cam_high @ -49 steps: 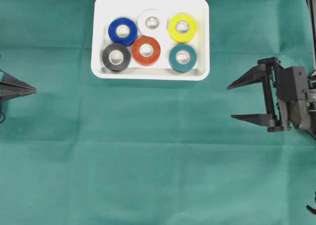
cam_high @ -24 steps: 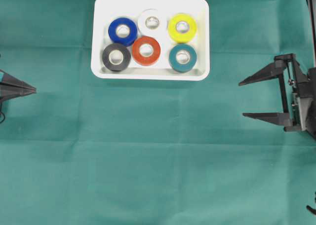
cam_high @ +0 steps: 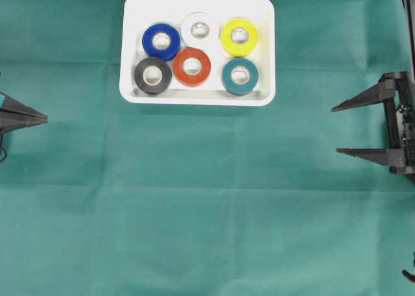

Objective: Put the tape into the white case with the right arm.

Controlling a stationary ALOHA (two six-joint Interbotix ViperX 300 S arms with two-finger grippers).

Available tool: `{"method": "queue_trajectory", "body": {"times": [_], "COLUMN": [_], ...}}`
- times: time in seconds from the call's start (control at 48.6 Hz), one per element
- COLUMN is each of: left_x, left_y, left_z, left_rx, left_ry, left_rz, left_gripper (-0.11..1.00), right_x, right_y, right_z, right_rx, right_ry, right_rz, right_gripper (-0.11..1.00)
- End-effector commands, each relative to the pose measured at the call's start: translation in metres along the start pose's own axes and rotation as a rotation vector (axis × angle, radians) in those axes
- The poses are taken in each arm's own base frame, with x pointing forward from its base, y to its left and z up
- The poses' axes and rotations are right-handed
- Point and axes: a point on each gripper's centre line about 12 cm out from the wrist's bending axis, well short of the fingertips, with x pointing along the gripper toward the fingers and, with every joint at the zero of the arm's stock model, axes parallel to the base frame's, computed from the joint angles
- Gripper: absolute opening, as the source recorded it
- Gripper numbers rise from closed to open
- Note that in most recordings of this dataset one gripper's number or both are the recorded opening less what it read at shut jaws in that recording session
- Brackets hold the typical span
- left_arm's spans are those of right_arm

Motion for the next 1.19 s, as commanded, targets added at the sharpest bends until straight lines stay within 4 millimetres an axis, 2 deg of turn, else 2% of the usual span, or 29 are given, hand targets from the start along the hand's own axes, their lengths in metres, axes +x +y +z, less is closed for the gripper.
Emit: {"method": "queue_trajectory", "body": {"times": [0.0,0.782,1.172], "left_x": [0.001,0.001,0.001], "left_y": [0.000,0.000,0.000], "left_z": [0.005,0.005,0.005], "left_rx": [0.001,0.001,0.000], "left_ry": [-0.009,-0.009,-0.011], "left_rz": [0.001,0.001,0.001], "left_gripper": [0.00,0.00,0.00], "right_x": [-0.002,-0.002,-0.004], "right_y": [0.001,0.001,0.001], "right_z": [0.002,-0.001,-0.010], "right_rx": [-0.002,-0.003,0.000], "right_ry": [-0.018,-0.010,0.008], "right_rz": [0.004,0.004,0.003], "right_gripper": [0.65,0.66,0.66]}}
